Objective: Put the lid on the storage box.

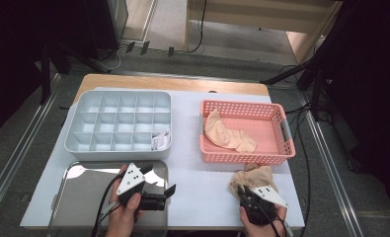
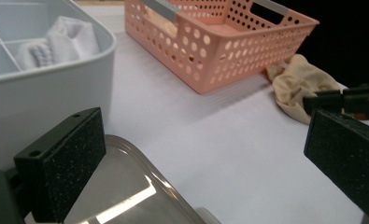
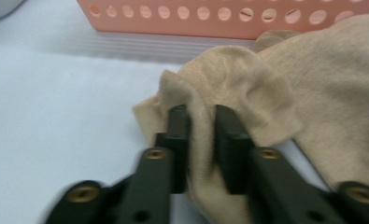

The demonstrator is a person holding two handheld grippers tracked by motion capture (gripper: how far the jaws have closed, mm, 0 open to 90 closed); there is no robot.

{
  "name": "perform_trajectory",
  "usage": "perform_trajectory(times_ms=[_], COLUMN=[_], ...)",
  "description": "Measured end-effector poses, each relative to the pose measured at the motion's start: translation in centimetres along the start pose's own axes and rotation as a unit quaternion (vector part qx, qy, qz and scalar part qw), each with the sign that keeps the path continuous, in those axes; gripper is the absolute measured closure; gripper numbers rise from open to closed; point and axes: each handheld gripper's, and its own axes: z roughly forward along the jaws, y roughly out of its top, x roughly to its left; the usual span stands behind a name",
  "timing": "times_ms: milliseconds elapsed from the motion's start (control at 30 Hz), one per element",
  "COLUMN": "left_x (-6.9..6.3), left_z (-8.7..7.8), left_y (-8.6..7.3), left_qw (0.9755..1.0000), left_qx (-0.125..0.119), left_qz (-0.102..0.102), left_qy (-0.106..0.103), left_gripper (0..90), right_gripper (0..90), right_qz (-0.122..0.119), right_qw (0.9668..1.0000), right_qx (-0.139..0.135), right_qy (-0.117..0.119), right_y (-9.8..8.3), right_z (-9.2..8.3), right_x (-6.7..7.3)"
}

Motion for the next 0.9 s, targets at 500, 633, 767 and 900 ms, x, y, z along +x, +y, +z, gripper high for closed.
perform_trajectory(times_ms=[500,633,767,900], left_x=[-0.2,0.0,0.0,-0.1], left_z=[0.3,0.2,0.1,0.1], left_y=[-0.7,-0.7,-0.7,-0.6], left_qw=[0.9995,0.9995,0.9995,0.9995], left_qx=[0.02,0.018,0.017,0.017], left_qz=[-0.005,-0.007,-0.007,-0.007], left_qy=[-0.024,-0.023,-0.024,-0.026], left_gripper=[0.0,0.0,0.0,0.0], right_gripper=[60.9,53.9,57.7,55.0], right_qz=[-0.104,-0.06,-0.021,0.008], right_qw=[0.9841,0.9786,0.9842,0.9918], right_qx=[-0.02,-0.026,-0.054,-0.044], right_qy=[0.143,0.195,0.167,0.119], right_y=[0.5,0.7,1.4,1.8], right_z=[1.5,0.5,-0.6,0.3], right_x=[5.7,5.1,3.2,2.2])
